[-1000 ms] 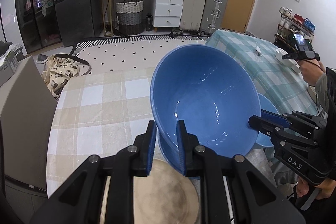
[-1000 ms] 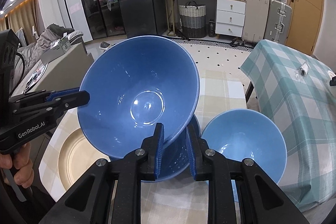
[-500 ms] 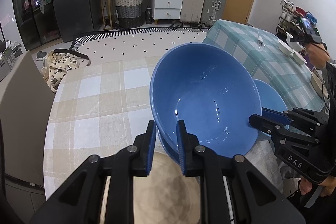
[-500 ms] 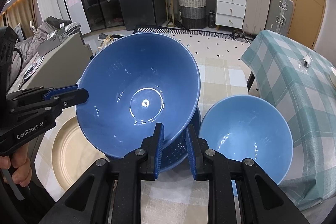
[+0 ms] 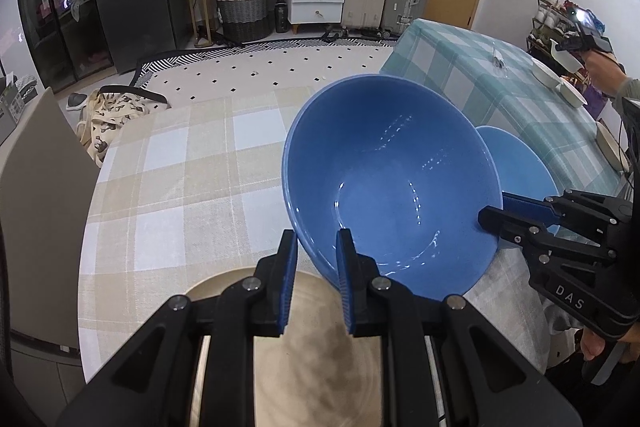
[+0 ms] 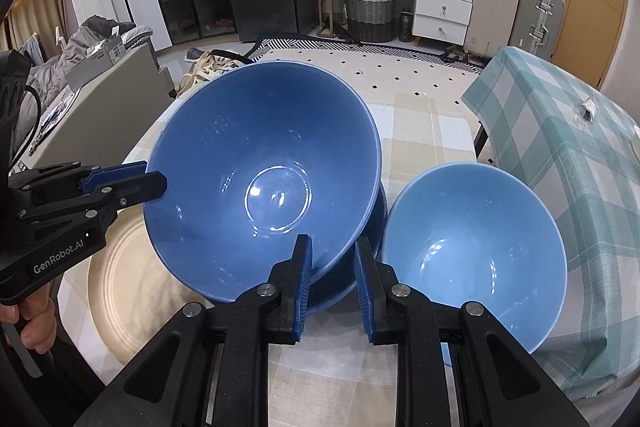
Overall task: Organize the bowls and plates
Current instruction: 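Carry and lower the large blue bowl beside the light blue bowl, then open both grippers to release the large blue bowl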
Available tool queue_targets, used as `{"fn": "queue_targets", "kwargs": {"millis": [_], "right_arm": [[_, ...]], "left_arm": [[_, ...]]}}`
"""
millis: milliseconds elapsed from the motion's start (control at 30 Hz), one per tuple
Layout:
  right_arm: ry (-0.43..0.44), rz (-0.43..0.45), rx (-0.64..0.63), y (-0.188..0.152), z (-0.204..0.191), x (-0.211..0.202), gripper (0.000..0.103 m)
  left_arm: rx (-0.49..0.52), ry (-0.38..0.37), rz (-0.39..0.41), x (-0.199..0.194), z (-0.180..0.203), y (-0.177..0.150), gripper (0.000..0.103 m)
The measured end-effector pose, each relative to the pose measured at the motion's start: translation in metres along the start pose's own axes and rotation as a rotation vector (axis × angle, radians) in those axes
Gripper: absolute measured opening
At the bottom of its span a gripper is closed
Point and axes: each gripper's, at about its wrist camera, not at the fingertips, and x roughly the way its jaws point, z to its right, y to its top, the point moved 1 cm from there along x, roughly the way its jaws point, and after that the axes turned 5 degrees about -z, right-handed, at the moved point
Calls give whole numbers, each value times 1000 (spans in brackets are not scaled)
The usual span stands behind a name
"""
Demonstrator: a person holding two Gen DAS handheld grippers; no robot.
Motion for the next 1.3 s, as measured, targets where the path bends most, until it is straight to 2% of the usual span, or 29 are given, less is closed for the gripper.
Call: {"fn": "queue_targets", "kwargs": {"millis": [800, 1300], "right_arm": [[-46, -40, -24, -5, 2, 16, 22], [-55, -49, -39, -4, 2, 20, 24]], "left_arm": [[57, 45, -86, 27, 14, -7, 18], [75, 60, -106, 35, 15, -8, 21]]}}
